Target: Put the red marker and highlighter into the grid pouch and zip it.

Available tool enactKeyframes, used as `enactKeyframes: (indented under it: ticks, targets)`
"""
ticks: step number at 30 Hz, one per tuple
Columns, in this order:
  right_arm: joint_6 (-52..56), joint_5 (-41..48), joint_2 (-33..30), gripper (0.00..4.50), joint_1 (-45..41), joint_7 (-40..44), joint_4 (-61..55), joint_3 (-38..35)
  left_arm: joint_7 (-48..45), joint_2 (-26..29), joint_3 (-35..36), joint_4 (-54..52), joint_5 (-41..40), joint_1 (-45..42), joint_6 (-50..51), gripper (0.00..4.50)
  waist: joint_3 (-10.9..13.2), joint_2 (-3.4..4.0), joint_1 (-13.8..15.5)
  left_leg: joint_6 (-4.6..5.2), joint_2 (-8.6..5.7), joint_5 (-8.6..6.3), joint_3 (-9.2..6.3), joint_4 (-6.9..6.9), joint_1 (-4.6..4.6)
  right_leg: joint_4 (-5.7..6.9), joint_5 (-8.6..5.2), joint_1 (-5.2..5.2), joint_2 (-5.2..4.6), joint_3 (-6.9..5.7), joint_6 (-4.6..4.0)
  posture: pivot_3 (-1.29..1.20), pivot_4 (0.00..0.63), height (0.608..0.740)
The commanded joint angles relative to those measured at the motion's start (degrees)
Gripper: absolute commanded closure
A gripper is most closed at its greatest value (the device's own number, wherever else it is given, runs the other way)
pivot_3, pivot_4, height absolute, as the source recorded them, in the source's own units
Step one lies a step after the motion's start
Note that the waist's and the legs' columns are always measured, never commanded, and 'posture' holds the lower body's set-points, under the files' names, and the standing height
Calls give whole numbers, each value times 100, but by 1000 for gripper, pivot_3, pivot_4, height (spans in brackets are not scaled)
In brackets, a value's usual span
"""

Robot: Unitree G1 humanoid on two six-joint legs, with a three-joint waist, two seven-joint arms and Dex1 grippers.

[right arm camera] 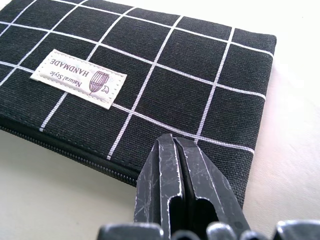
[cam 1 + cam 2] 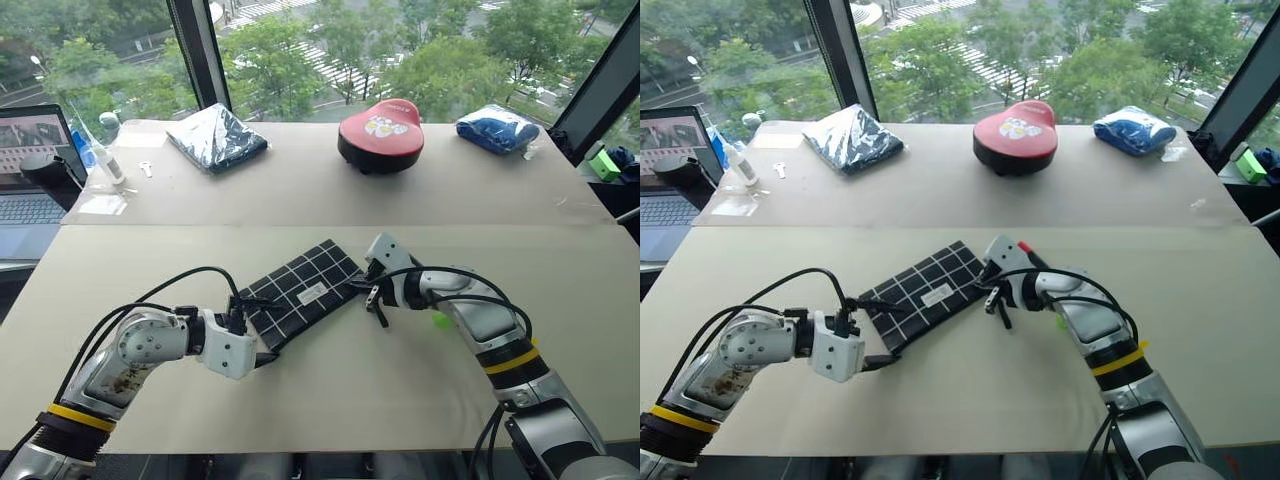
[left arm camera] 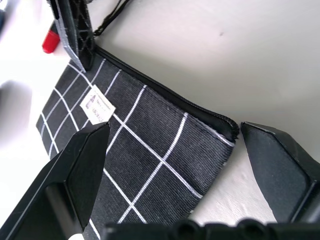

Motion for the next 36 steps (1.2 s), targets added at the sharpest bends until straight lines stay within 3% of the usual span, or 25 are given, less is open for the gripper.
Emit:
enactKeyframes:
  ticks: [1, 13, 16, 26, 33, 36]
  targets:
    - [65, 46, -47, 4436, 1, 39, -207, -143, 481, -105, -124, 465, 556, -163, -366, 0, 0, 0, 7, -1, 0, 1, 0, 0, 0, 1, 0, 0, 0, 0, 0, 0, 150, 740]
    - [113, 103, -125, 4436, 93, 46, -302, -215, 1293, -212, -292, 1409, 743, -538, -1476, 0, 0, 0, -15, -3, 2, 2, 0, -1, 0, 3, 1, -5, 0, 0, -1, 0, 150, 740]
    - [125, 119, -137, 4500, 115, 45, -333, -254, 1246, -165, -385, 1620, 630, -622, -1661, 758, 0, 0, -25, -3, 3, 1, 0, -1, -1, 3, 1, -5, 0, 1, -1, 0, 150, 740]
    - [171, 138, -137, 4500, 194, 55, -447, -350, 1416, -203, -519, 2200, 683, -750, -2076, 4379, -5, 8, -40, -3, 3, 1, 0, -2, -6, 3, 1, -9, -2, 0, -1, 0, 150, 740]
    - [461, 483, -169, 4500, 267, 215, -657, -567, 1458, -239, -468, 2244, 462, -710, -1917, 4444, -8, 14, -41, -2, 3, 1, 0, -2, -6, 4, 1, -6, -4, 0, -1, 0, 150, 740]
    - [611, 677, -79, 3738, 188, 141, -575, -817, 1337, -215, -417, 2080, 151, -667, -1657, 4500, -8, 14, -39, -2, 4, 1, 0, -2, -6, 4, 1, -8, -5, 0, -1, 0, 150, 740]
